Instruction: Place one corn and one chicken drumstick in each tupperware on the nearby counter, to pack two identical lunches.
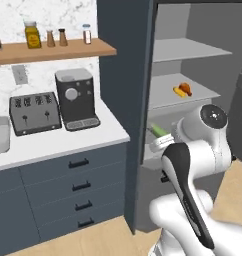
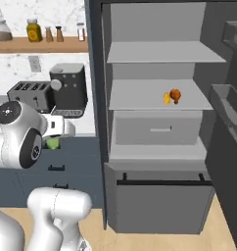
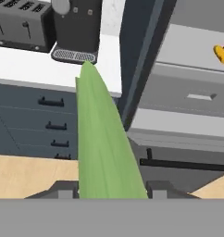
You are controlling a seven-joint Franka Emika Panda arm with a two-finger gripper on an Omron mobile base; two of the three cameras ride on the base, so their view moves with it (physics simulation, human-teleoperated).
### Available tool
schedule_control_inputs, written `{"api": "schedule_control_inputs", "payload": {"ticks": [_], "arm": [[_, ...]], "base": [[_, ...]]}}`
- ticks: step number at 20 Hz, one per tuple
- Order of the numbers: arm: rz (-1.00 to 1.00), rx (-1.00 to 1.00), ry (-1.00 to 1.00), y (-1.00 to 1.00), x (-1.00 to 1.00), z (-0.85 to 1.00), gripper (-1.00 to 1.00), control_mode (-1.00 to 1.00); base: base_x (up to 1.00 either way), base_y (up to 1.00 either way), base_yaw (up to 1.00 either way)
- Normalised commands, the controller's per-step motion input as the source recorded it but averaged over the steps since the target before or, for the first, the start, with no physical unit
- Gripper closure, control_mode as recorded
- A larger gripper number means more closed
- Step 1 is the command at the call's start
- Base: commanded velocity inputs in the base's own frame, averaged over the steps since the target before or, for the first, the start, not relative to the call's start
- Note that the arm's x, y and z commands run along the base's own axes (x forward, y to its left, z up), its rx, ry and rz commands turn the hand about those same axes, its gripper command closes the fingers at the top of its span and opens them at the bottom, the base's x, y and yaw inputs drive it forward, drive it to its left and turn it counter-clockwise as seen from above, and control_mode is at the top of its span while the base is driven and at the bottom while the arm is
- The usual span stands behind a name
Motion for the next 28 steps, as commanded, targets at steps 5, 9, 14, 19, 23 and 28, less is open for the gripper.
{"api": "schedule_control_inputs", "payload": {"ticks": [5,9,14,19,23,28], "arm": [[0.00,0.00,0.00,0.00,0.00,0.00,1.00,1.00],[0.00,0.00,0.00,0.00,0.00,0.00,1.00,1.00],[0.00,0.00,0.00,0.00,0.00,0.00,1.00,1.00],[0.00,0.00,0.00,0.00,0.00,0.00,1.00,1.00],[0.00,0.00,0.00,0.00,0.00,0.00,1.00,1.00],[0.00,0.00,0.00,0.00,0.00,0.00,1.00,1.00]], "base": [[0.63,1.00,0.00],[0.84,1.00,0.00],[0.76,1.00,0.00],[0.07,1.00,-0.02],[0.17,1.00,-0.07],[0.55,0.30,-0.12]]}}
